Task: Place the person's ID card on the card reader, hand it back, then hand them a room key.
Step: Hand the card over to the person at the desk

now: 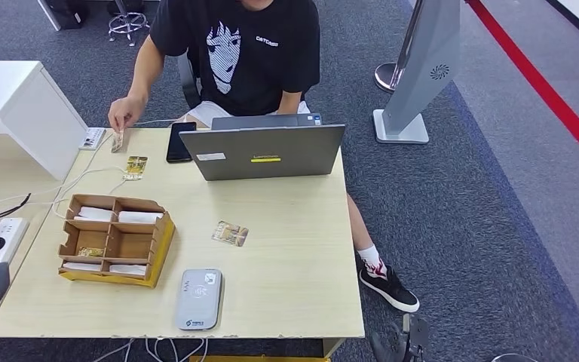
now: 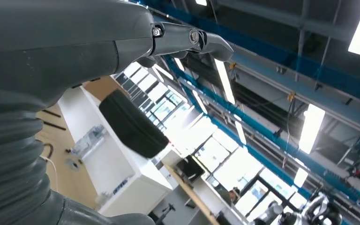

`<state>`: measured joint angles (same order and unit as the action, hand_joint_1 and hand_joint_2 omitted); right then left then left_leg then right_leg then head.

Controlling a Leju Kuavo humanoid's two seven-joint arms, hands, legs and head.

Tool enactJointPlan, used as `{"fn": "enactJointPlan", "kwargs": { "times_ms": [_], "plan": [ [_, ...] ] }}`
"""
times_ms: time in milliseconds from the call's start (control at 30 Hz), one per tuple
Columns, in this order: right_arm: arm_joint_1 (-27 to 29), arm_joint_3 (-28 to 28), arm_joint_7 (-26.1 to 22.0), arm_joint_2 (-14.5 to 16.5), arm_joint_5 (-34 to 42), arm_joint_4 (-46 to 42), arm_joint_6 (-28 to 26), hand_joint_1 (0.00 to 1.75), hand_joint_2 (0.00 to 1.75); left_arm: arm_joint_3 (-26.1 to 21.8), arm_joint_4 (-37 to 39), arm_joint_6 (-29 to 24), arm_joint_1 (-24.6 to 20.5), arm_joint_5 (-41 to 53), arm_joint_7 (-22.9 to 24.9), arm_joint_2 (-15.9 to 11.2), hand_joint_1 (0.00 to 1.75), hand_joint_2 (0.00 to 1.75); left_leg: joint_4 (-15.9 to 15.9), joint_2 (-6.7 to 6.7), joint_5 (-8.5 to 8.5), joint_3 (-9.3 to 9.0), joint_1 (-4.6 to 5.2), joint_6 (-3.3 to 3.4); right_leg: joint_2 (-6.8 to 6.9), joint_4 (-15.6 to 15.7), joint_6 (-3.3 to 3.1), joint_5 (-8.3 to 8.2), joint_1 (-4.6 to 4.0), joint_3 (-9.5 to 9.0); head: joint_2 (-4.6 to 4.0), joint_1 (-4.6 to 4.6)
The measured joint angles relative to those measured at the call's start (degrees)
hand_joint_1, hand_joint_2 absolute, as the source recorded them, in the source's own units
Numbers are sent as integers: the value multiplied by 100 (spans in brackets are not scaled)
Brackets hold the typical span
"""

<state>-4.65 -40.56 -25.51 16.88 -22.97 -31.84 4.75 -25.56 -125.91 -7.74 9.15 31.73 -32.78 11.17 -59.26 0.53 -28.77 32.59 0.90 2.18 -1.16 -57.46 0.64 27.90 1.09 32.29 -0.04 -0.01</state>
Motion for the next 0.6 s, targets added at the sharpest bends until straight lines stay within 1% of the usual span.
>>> {"fn": "enactJointPlan", "kwargs": {
  "times_ms": [67,167,267,367,467,533,600],
  "plan": [
    [56,-153,15,19,-8,-167,38,0,175,-302,-271,-6,341,-169,-271,254,0,175,0,3,0,-1,0,0,5,0,1,1,0,0,0,1],
    [109,-313,18,40,-27,-347,56,0,175,-604,-522,-12,652,-255,-365,499,0,175,0,7,1,-2,0,-1,15,0,0,1,0,-2,0,1],
    [140,-431,25,57,-72,-490,66,0,175,-748,-654,-141,833,-421,-396,650,0,175,0,9,4,-4,-1,-1,18,-1,-1,-1,0,-4,0,1],
    [194,-600,0,72,-109,-656,160,0,175,-788,-664,-420,1066,-1072,-384,741,0,175,0,9,5,-7,-1,-1,18,-2,-2,-2,-1,-5,0,1],
    [254,-801,-94,84,-180,-801,303,0,175,-848,-435,-771,1218,-1913,-214,801,0,175,0,12,5,-8,-1,-1,22,-2,-3,-2,0,-6,0,1],
    [289,-929,-137,92,-179,-870,347,0,175,-967,-55,-1023,1229,-2138,-53,829,0,175,0,13,5,-8,-1,-1,23,-2,-3,-2,0,-5,0,0],
    [325,-1040,-150,97,-154,-938,389,0,175,-1141,441,-944,1179,-2279,91,851,0,175,1,13,5,-8,-1,-1,23,-2,-3,-1,0,-5,0,1]
  ]
}}
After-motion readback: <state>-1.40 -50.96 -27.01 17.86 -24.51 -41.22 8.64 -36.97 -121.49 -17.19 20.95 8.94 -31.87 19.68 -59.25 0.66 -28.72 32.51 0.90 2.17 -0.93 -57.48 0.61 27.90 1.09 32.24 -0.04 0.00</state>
